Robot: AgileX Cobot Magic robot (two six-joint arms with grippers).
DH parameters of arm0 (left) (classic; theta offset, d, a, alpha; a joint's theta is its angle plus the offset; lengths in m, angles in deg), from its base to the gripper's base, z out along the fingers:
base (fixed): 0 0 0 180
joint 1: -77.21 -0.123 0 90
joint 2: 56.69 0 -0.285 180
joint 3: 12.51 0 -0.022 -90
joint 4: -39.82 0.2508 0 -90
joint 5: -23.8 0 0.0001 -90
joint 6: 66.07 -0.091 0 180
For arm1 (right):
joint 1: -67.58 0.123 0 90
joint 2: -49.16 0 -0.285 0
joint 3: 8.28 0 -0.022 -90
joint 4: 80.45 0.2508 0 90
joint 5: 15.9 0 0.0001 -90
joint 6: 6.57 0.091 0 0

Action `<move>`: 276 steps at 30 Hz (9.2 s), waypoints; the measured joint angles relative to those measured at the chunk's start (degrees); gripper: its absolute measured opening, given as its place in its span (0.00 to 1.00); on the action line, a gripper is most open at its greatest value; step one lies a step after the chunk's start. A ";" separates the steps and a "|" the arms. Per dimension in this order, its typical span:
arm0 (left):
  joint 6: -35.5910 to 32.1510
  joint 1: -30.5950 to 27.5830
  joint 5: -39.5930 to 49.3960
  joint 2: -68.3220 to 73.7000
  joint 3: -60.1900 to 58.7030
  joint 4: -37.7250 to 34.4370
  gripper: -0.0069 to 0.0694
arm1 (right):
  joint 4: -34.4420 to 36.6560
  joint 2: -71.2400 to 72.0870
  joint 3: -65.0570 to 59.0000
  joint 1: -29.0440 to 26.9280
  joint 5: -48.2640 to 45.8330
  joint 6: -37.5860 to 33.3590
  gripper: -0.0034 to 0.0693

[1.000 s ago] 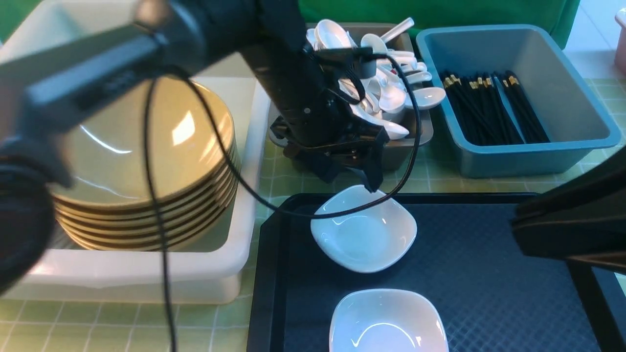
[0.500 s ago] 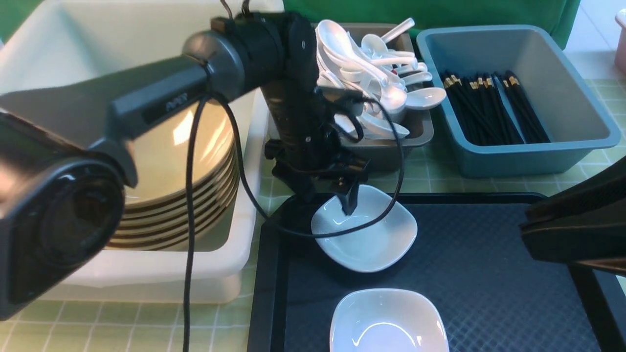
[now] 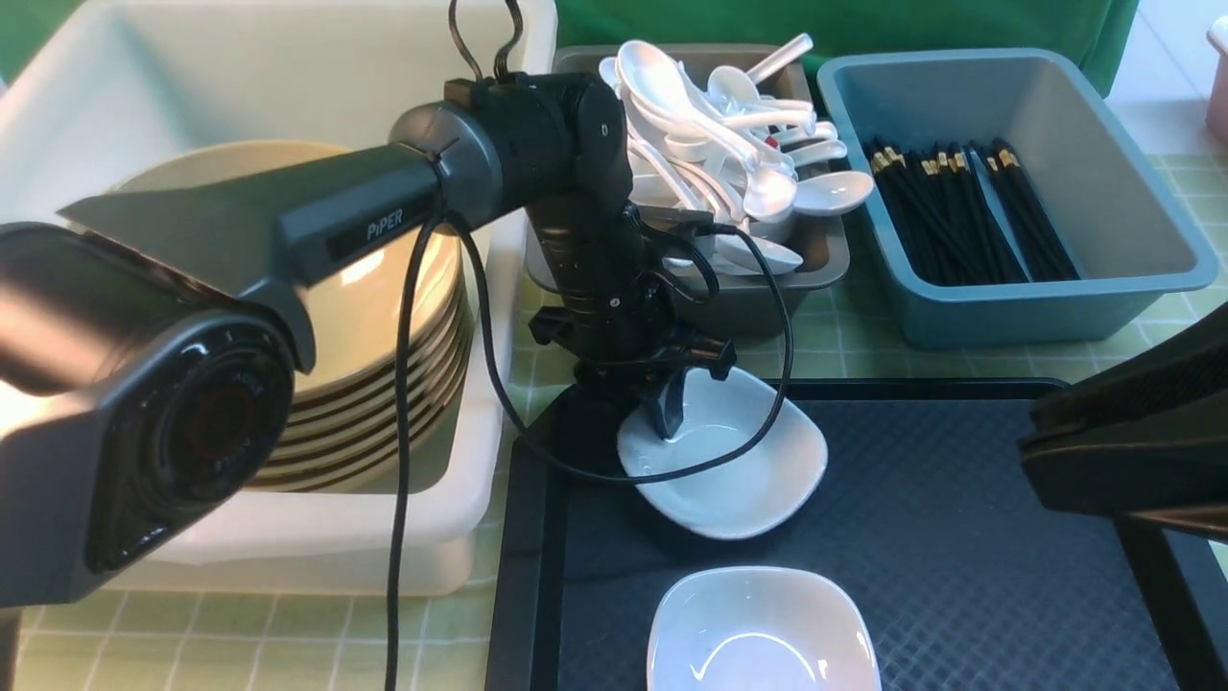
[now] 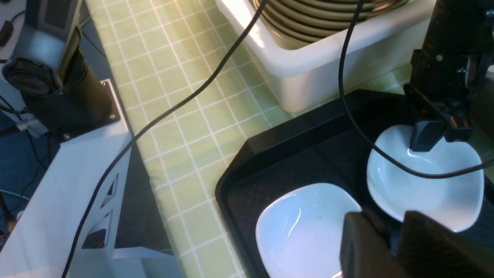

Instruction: On green table put chopsticks spoon bowls plates into blue grey white boxes.

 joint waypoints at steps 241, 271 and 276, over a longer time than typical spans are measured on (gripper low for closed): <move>10.67 -9.14 -27.63 -122.50 -80.40 -8.49 0.09 | -10.34 52.57 -47.61 -17.83 38.81 10.45 0.26; 12.12 -24.65 -52.65 -129.51 -107.91 15.99 0.09 | -10.28 52.64 -47.91 -17.83 38.61 10.45 0.28; 12.12 -24.69 -50.59 -129.56 -107.93 14.00 0.09 | -10.28 52.64 -47.91 -17.83 38.61 10.45 0.29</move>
